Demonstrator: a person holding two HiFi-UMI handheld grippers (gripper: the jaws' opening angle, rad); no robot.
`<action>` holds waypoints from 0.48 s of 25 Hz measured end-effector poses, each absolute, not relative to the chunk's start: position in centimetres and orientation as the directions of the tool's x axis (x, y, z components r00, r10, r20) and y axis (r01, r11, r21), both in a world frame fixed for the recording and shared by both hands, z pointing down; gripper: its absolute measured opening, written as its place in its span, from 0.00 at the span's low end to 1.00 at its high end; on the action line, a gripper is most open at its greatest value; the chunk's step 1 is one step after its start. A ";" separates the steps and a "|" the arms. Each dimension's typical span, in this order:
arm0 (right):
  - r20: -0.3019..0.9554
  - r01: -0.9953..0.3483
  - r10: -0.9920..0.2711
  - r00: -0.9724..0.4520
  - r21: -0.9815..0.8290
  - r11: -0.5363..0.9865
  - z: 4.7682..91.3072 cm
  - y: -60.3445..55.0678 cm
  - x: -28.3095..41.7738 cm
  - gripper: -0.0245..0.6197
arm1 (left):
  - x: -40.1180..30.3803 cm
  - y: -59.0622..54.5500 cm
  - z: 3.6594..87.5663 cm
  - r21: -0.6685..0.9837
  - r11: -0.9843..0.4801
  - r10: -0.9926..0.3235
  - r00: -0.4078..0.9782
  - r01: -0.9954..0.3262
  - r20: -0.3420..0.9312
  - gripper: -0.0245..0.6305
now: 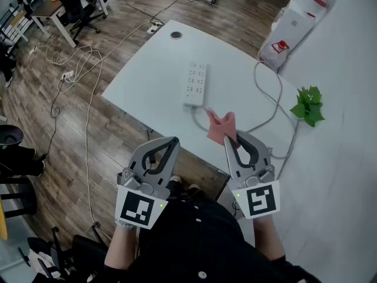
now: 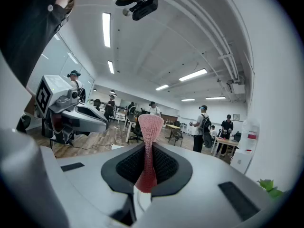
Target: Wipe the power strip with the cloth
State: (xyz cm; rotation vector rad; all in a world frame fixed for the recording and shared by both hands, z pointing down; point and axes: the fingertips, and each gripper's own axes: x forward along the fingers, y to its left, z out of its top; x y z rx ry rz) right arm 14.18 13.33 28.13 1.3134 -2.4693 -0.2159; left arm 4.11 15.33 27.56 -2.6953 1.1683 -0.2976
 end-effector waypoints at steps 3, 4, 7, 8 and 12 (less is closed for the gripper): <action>0.216 -0.777 -0.827 -0.519 0.285 0.562 28.1 13.3 14.0 0.12 | 3.8 15.2 27.7 -0.253 -0.668 -0.739 0.665 -0.700 0.114 0.06; 0.216 -0.777 -0.827 -0.519 0.284 0.562 28.1 13.3 14.0 0.12 | 3.8 15.2 27.7 -0.251 -0.668 -0.739 0.663 -0.701 0.115 0.06; 0.218 -0.777 -0.827 -0.517 0.285 0.561 28.2 13.3 14.1 0.12 | 3.9 15.1 27.7 -0.255 -0.668 -0.739 0.665 -0.699 0.111 0.06; 0.218 -0.778 -0.828 -0.517 0.284 0.561 28.2 13.3 14.1 0.12 | 3.9 15.1 27.7 -0.257 -0.668 -0.738 0.666 -0.698 0.110 0.06; 0.214 -0.779 -0.828 -0.518 0.280 0.560 28.2 13.4 14.3 0.12 | 4.2 15.2 27.6 -0.256 -0.669 -0.738 0.666 -0.698 0.110 0.06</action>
